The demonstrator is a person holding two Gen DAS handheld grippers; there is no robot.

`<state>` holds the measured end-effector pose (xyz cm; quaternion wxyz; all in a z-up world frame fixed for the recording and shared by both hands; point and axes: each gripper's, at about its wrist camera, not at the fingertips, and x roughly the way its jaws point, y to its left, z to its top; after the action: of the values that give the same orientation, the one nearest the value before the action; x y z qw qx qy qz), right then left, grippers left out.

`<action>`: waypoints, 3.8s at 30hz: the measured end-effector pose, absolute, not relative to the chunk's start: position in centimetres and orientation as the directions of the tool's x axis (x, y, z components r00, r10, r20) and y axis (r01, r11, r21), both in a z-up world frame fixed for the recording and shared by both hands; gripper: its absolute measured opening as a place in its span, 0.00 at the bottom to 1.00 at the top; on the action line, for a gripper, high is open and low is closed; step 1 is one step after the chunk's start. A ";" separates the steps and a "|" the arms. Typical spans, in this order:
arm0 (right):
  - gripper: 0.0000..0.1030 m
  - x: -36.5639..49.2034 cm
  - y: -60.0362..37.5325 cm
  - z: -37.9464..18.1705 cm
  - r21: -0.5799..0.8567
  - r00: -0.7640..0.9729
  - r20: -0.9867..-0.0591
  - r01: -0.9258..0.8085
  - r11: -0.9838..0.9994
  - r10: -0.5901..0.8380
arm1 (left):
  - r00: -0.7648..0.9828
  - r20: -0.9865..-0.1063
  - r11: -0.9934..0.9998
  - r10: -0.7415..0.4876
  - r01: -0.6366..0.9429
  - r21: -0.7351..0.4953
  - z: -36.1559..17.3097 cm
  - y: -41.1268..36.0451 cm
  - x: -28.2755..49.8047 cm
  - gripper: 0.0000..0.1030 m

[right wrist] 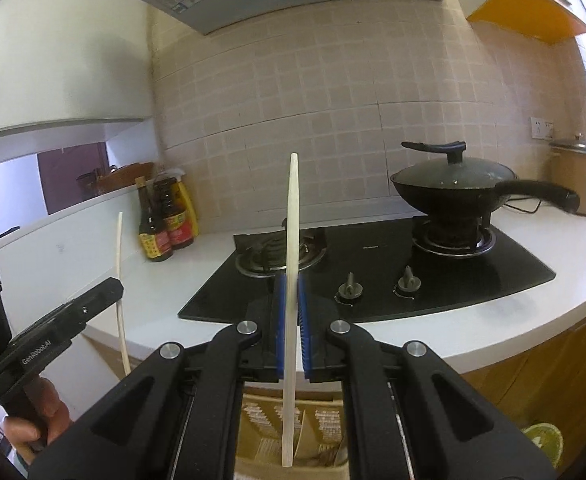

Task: Organize utensils
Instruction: 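Lower the chopsticks into the basket and open the left tool while the right tool releases its chopstick, then move both tools back down toward the remaining spoons and chopsticks on the table, then grasp a clear spoon by its handle with the left tool while the right tool grasps a wooden chopstick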

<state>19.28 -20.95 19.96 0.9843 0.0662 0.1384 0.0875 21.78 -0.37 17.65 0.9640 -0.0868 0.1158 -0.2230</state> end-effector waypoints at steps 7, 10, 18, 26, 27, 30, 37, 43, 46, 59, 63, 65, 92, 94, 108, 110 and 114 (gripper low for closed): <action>0.04 21.6 -21.5 16.6 0.135 0.955 -0.260 -0.110 0.985 0.142 | 0.883 -0.159 0.886 -0.441 0.401 -0.231 15.3 -0.9 23.3 0.10; 0.04 22.0 -21.6 15.6 0.124 0.959 -0.250 -0.104 0.987 0.132 | 0.891 -0.157 0.895 -0.426 0.391 -0.214 14.2 -1.5 23.6 0.10; 0.05 21.3 -21.2 13.6 0.116 0.971 -0.200 -0.112 0.987 0.133 | 0.898 -0.159 0.904 -0.410 0.377 -0.201 11.8 -1.7 24.0 0.11; 0.05 20.4 -21.4 12.6 0.120 0.953 -0.261 -0.125 0.985 0.153 | 0.876 -0.193 0.892 -0.442 0.407 -0.197 10.8 -1.4 23.2 0.14; 0.05 20.1 -21.5 12.5 0.123 0.950 -0.270 -0.127 0.984 0.156 | 0.875 -0.193 0.890 -0.445 0.409 -0.199 10.8 -1.3 22.9 0.15; 0.06 18.8 -21.9 12.6 0.134 0.939 -0.295 -0.140 0.981 0.174 | 0.868 -0.195 0.883 -0.457 0.417 -0.215 11.1 -0.8 22.0 0.30; 0.06 14.7 -22.6 13.3 0.146 0.929 -0.315 -0.156 0.977 0.196 | 0.865 -0.193 0.879 -0.464 0.423 -0.218 12.2 0.3 18.7 0.43; 0.16 14.4 -24.6 13.7 0.224 0.885 -0.397 -0.162 0.961 0.242 | 0.852 -0.223 0.873 -0.474 0.421 -0.245 12.5 1.0 17.5 0.43; 0.36 15.3 -26.2 13.8 0.303 0.848 -0.445 -0.158 0.940 0.286 | 0.843 -0.226 0.863 -0.488 0.428 -0.267 12.7 1.4 17.3 0.43; 0.36 14.5 -28.0 11.1 0.440 0.737 -0.543 -0.158 0.884 0.402 | 0.815 -0.295 0.864 -0.499 0.442 -0.239 12.0 2.2 15.3 0.43; 0.36 11.6 -28.8 10.3 0.421 0.724 -0.572 -0.144 0.896 0.385 | 0.784 -0.343 0.854 -0.518 0.450 -0.260 10.8 2.8 13.5 0.43; 0.36 10.4 -29.2 9.8 0.403 0.716 -0.597 -0.122 0.907 0.362 | 0.766 -0.371 0.850 -0.525 0.454 -0.268 10.0 2.8 12.5 0.43; 0.35 10.0 -19.6 -2.3 0.145 0.348 -0.917 -0.168 0.975 0.196 | 0.286 -0.855 0.861 -0.432 0.414 -0.296 -3.9 -4.4 12.5 0.40; 0.31 10.0 -19.0 -2.5 0.123 0.337 -0.925 -0.176 0.977 0.177 | 0.277 -0.868 0.878 -0.412 0.377 -0.296 -4.5 -4.9 13.2 0.34; 0.05 9.7 -17.8 -2.5 0.093 0.333 -0.930 -0.191 0.977 0.154 | 0.280 -0.908 0.910 -0.312 0.363 -0.201 -4.7 -8.2 14.2 0.26; 0.05 9.5 -18.2 -2.4 0.108 0.335 -0.927 -0.189 0.976 0.167 | 0.286 -0.909 0.914 -0.303 0.359 -0.191 -4.8 -8.6 14.3 0.25; 0.05 9.1 -18.8 -2.0 0.127 0.344 -0.921 -0.182 0.975 0.184 | 0.317 -0.913 0.922 -0.257 0.363 -0.134 -5.3 -10.7 14.3 0.11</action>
<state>9.11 -18.83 -2.02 0.8197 0.0011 0.5619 0.1116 14.30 -10.66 -5.34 0.8099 0.0481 0.5523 -0.1915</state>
